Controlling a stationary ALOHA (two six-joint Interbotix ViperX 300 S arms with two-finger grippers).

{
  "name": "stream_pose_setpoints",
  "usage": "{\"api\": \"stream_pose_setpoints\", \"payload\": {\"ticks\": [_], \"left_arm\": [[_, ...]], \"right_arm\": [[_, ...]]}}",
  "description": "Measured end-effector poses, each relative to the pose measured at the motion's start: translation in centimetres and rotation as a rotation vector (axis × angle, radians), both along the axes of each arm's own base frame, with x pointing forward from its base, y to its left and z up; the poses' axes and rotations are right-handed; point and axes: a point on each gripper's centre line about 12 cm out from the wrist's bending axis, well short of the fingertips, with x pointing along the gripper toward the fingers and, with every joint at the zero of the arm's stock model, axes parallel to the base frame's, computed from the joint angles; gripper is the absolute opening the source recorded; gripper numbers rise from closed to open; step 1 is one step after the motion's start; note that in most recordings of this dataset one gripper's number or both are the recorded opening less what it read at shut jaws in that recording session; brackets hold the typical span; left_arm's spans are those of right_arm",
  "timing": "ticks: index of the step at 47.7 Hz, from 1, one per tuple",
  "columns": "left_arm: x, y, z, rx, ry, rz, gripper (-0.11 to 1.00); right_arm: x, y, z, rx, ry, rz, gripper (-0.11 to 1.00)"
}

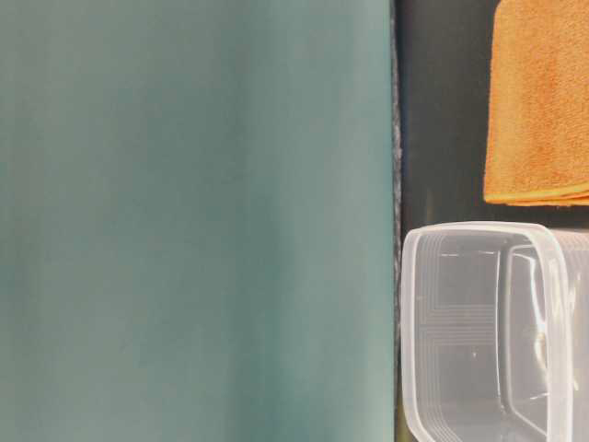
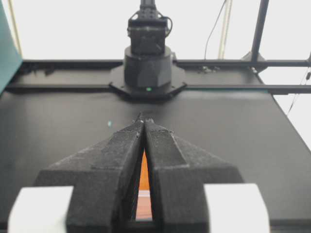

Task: Place the orange towel into the container with the left arm.
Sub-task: 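Move the left gripper over the container toward the orange towel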

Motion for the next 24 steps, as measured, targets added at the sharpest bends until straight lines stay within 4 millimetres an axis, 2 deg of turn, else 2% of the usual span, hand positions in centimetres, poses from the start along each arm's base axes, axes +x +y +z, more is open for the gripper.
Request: {"api": "stream_pose_setpoints", "payload": {"ticks": [3, 7, 18, 24], "left_arm": [[0.1, 0.0, 0.0, -0.005, 0.003, -0.002, 0.09], [1.2, -0.1, 0.4, -0.005, 0.026, -0.007, 0.0], [4.7, -0.2, 1.7, 0.0, 0.111, -0.01, 0.0], [7.0, -0.1, 1.5, 0.009, 0.232, -0.008, 0.0]], "right_arm": [[0.0, 0.0, 0.0, 0.002, 0.0, 0.0, 0.06], [-0.2, 0.0, 0.0, 0.005, -0.008, 0.0, 0.0], [-0.8, -0.4, 0.0, 0.012, -0.022, -0.02, 0.0], [-1.0, -0.8, -0.3, 0.015, -0.014, -0.041, 0.0]]}}
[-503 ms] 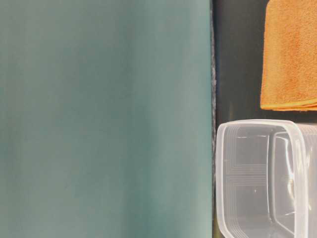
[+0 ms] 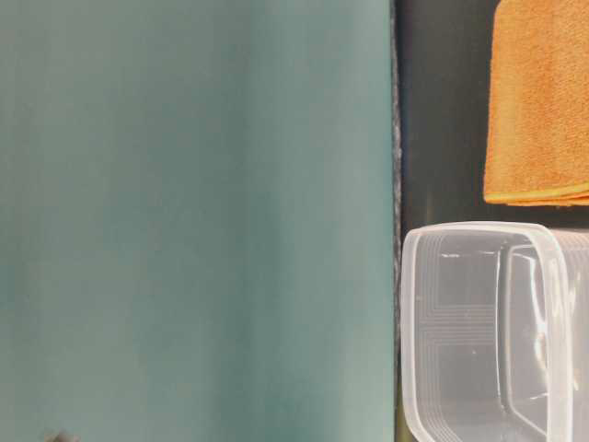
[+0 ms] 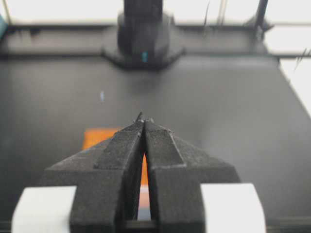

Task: Place the orange towel into the container with the left arm.
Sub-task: 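Move the left gripper over the container toward the orange towel, then lower the left gripper onto the orange towel and pinch it closed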

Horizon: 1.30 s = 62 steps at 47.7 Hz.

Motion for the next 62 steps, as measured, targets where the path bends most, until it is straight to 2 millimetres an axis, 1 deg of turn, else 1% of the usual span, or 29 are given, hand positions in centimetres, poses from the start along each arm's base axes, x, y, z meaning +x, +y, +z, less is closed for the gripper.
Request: {"api": "stream_pose_setpoints", "payload": {"ticks": [6, 9, 10, 14, 16, 18, 21, 24, 26, 30, 32, 34, 36, 38, 43, 46, 48, 52, 55, 62], "left_arm": [[2.5, 0.0, 0.2, 0.004, 0.112, 0.004, 0.0], [3.8, 0.1, 0.2, 0.005, 0.167, 0.008, 0.0], [4.2, 0.2, 0.1, 0.007, 0.189, 0.01, 0.0], [6.1, 0.5, -0.6, 0.006, 0.276, 0.022, 0.01], [6.8, 0.7, -0.8, 0.005, 0.308, 0.029, 0.01], [7.8, 0.9, -0.9, 0.005, 0.336, 0.033, 0.04], [9.2, 1.1, -1.1, 0.006, 0.373, 0.038, 0.12], [10.7, 1.2, -1.1, 0.004, 0.406, 0.042, 0.27], [11.6, 1.3, -1.2, 0.005, 0.431, 0.044, 0.38], [13.2, 1.6, -1.6, 0.003, 0.481, 0.051, 0.62], [14.4, 1.8, -1.9, 0.003, 0.514, 0.056, 0.75], [15.5, 2.2, -2.4, 0.003, 0.541, 0.063, 0.83], [16.3, 2.4, -2.9, 0.004, 0.569, 0.067, 0.89], [17.4, 2.6, -3.4, 0.007, 0.594, 0.069, 0.9], [20.0, 2.8, -5.1, 0.031, 0.651, 0.057, 0.89], [21.1, 2.8, -6.7, 0.051, 0.699, 0.044, 0.88], [22.0, 2.8, -8.1, 0.075, 0.743, 0.029, 0.88], [23.3, 2.9, -10.6, 0.112, 0.809, 0.003, 0.88], [24.0, 3.0, -12.1, 0.125, 0.842, -0.006, 0.88], [25.6, 3.3, -14.5, 0.133, 0.871, -0.012, 0.88]], "right_arm": [[-0.3, -0.2, 0.0, 0.002, 0.006, -0.014, 0.03], [-0.4, -0.4, 0.1, 0.003, 0.001, -0.02, 0.1], [-0.5, -0.4, 0.2, 0.003, 0.0, -0.023, 0.14], [-0.7, -0.4, 0.1, 0.003, 0.003, -0.026, 0.34], [-0.9, -0.5, 0.2, 0.011, 0.004, -0.027, 0.47], [-1.0, -0.5, 0.1, 0.02, 0.008, -0.026, 0.58], [-1.2, -0.4, 0.1, 0.053, 0.008, -0.024, 0.73], [-1.4, -0.4, 0.4, 0.079, -0.006, -0.019, 0.82], [-1.6, -0.4, 0.5, 0.097, -0.013, -0.017, 0.82], [-1.9, -0.4, 0.5, 0.106, -0.022, -0.017, 0.81], [-2.1, -0.4, 0.5, 0.109, -0.027, -0.017, 0.8], [-2.2, -0.3, 0.4, 0.112, -0.027, -0.015, 0.8], [-2.3, -0.3, 0.4, 0.115, -0.03, -0.014, 0.8], [-2.4, -0.4, 0.3, 0.116, -0.032, -0.016, 0.8], [-2.6, -0.3, 0.5, 0.115, -0.042, -0.015, 0.8], [-2.7, -0.3, 0.6, 0.115, -0.047, -0.015, 0.8], [-2.7, -0.3, 0.6, 0.115, -0.05, -0.015, 0.8], [-2.8, -0.3, 0.7, 0.116, -0.053, -0.014, 0.8], [-2.8, -0.3, 0.7, 0.116, -0.055, -0.014, 0.8], [-2.9, -0.3, 0.8, 0.116, -0.064, -0.014, 0.8]]}}
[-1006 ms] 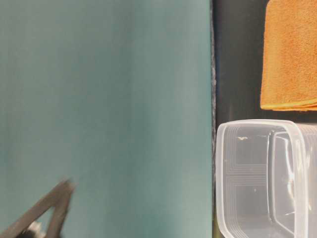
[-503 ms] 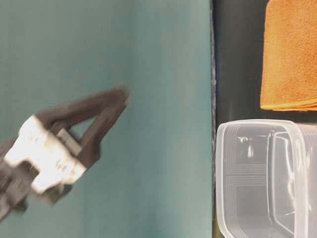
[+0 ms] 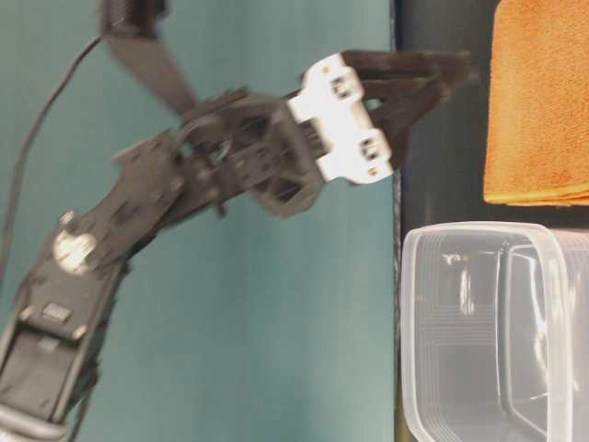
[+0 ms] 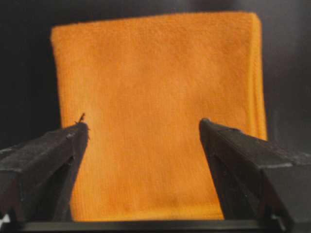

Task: Place the orange towel into the container with the left arm.
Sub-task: 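Lower the left gripper onto the orange towel and pinch it closed, then lift the towel with the left gripper and carry it over the container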

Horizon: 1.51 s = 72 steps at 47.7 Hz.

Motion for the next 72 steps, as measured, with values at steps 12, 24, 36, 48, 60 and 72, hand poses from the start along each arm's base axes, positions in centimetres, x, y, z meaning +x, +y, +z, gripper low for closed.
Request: {"api": "stream_pose_setpoints", "payload": {"ticks": [12, 24, 36, 48, 60, 72], "left_arm": [[0.6, 0.0, -4.8, -0.004, 0.086, -0.003, 0.88], [0.6, -0.5, -6.3, -0.005, 0.115, -0.012, 0.85], [-0.1, -2.0, -6.8, -0.004, 0.138, -0.039, 0.28], [-0.4, -2.9, -4.0, 0.001, 0.109, -0.061, 0.06], [-2.1, -3.3, 8.4, 0.005, -0.112, -0.063, 0.06], [-9.4, -3.0, 14.8, 0.008, -0.118, -0.058, 0.06]], "right_arm": [[-0.1, 0.0, 0.1, 0.0, -0.003, 0.0, 0.8], [-0.1, 0.0, 0.1, 0.0, -0.003, -0.001, 0.8], [-0.2, 0.0, 0.1, -0.001, -0.009, 0.0, 0.79], [-0.6, 0.0, 0.5, -0.002, -0.034, 0.0, 0.79], [-1.2, 0.1, 0.6, -0.002, -0.032, 0.001, 0.79], [-1.5, 0.1, 0.4, -0.001, -0.009, 0.002, 0.79]]}}
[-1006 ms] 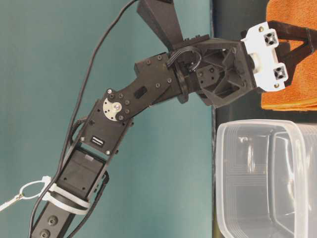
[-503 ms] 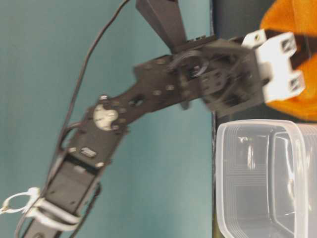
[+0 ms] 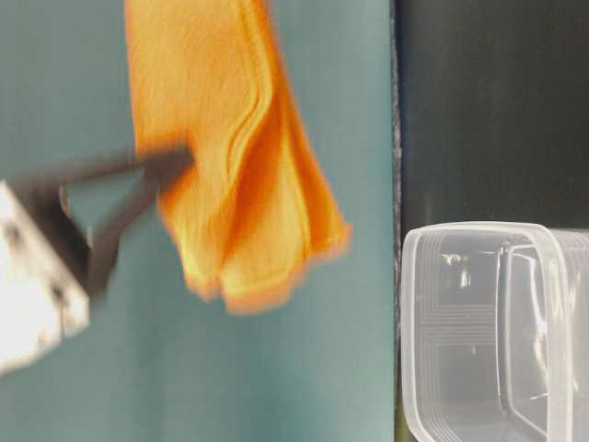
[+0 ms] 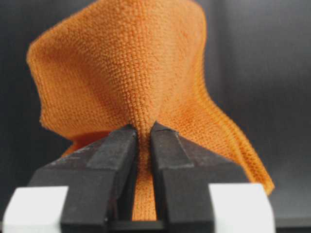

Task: Place the orange towel into the container with the left arm.

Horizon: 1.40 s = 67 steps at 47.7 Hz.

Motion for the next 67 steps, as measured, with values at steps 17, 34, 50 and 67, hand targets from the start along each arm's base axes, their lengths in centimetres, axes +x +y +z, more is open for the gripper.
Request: {"api": "stream_pose_setpoints", "payload": {"ticks": [17, 34, 50, 67], "left_arm": [[-5.9, 0.7, -4.7, -0.001, 0.089, 0.018, 0.06], [-6.2, 2.2, -5.2, -0.001, 0.1, 0.057, 0.06], [-6.2, 2.8, -6.4, -0.003, 0.13, 0.072, 0.06], [-6.0, 2.9, -7.0, -0.01, 0.133, 0.081, 0.61]], "right_arm": [[0.0, 0.0, 0.0, 0.0, 0.0, -0.001, 0.79], [0.0, 0.0, 0.0, 0.0, 0.0, 0.0, 0.79], [0.0, 0.0, 0.0, 0.0, 0.0, 0.0, 0.79], [0.0, 0.0, 0.0, 0.0, 0.0, -0.001, 0.79]]}}
